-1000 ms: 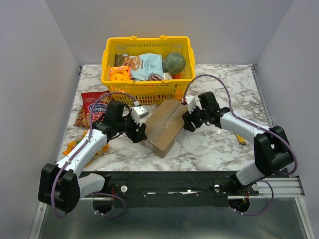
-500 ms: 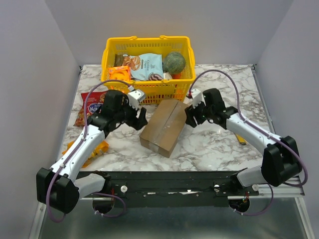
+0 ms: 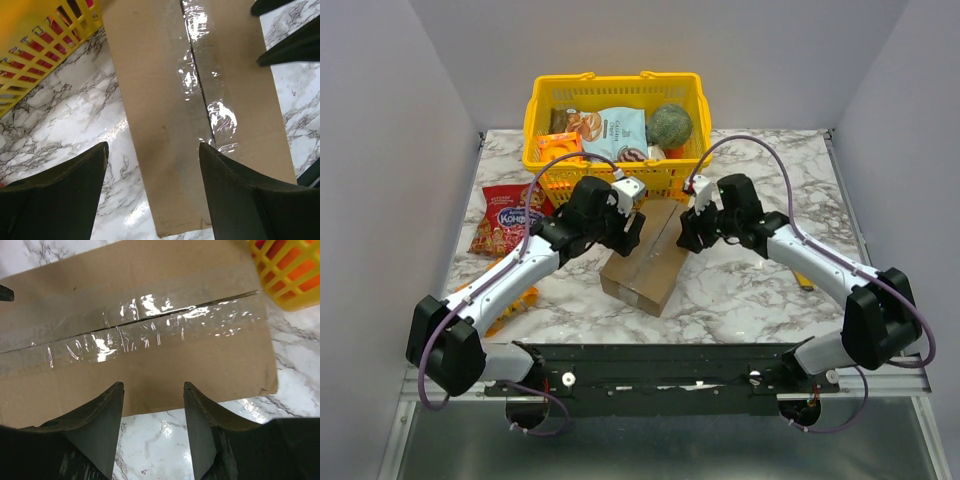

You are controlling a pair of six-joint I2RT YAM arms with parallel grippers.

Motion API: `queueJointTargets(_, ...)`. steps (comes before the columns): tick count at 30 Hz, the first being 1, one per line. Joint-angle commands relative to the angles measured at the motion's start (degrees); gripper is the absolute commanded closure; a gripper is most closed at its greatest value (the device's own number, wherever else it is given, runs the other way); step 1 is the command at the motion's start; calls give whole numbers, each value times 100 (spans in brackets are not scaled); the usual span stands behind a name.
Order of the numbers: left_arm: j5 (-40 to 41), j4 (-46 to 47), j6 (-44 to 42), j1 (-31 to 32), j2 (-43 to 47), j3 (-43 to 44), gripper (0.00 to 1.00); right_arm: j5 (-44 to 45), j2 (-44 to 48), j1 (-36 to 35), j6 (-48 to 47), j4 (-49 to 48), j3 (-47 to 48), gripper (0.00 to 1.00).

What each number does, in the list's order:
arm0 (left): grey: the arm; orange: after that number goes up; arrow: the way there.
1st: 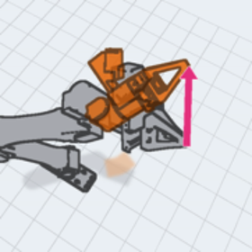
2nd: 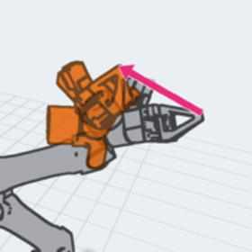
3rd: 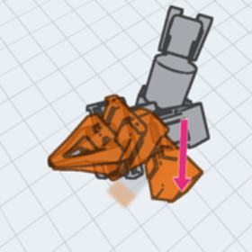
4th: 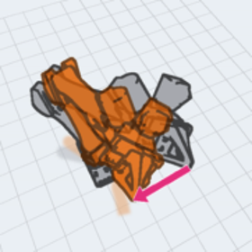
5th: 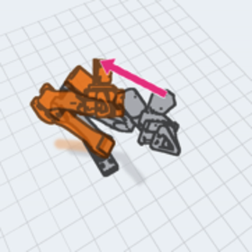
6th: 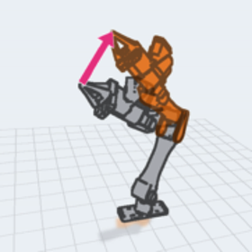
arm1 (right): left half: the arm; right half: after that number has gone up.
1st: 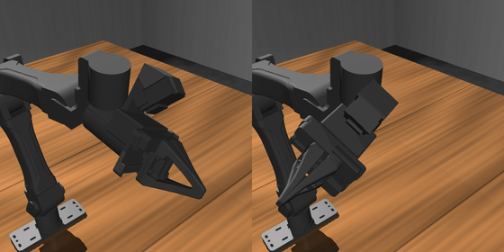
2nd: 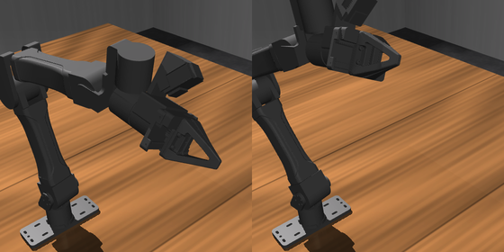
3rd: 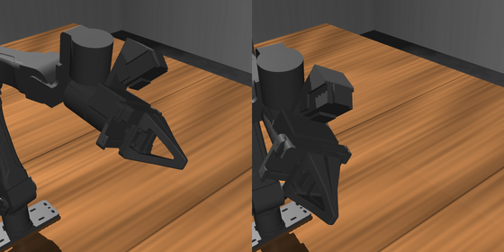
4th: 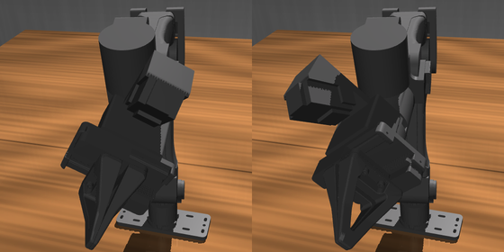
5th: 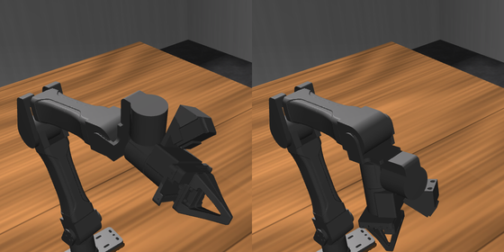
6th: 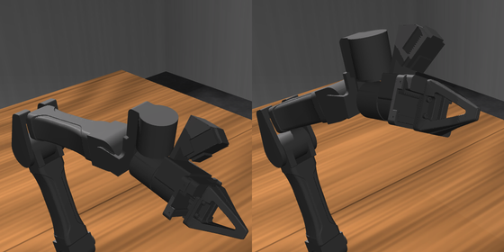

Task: Unpack the express box

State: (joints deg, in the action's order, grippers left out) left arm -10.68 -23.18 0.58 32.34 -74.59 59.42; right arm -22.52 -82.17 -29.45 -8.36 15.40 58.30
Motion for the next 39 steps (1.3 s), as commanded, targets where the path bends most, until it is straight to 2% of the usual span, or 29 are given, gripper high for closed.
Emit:
queueJointTargets(1,952,182,162,360,-222,237,17,-147,-255,-157,-34,-432,-397,42)
queueJointTargets(5,1278,270,320,466,-530,237,16,186,-387,-166,36,-450,-750,43)
queueJointTargets(12,1595,384,127,862,-750,228,16,37,-308,-166,317,-485,-1101,44)
queueJointTargets(16,1691,419,39,1046,-882,219,14,170,-370,-166,476,-511,-1040,44)
queueJointTargets(24,2596,595,-162,1152,-1383,115,13,178,-335,-166,502,-503,-1040,46)
queueJointTargets(29,2325,762,-137,1169,-1585,-53,12,82,-256,-166,511,-538,-1058,45)
queueJointTargets(32,2508,762,-355,1283,-1708,-53,12,29,-229,-166,537,-547,-1049,44)
queueJointTargets(35,3273,587,-706,1468,-1691,96,14,81,-194,-166,546,-529,-1067,44)
queueJointTargets(39,3301,78,-1024,1355,-1585,438,26,99,-185,-166,476,-485,-1084,43)
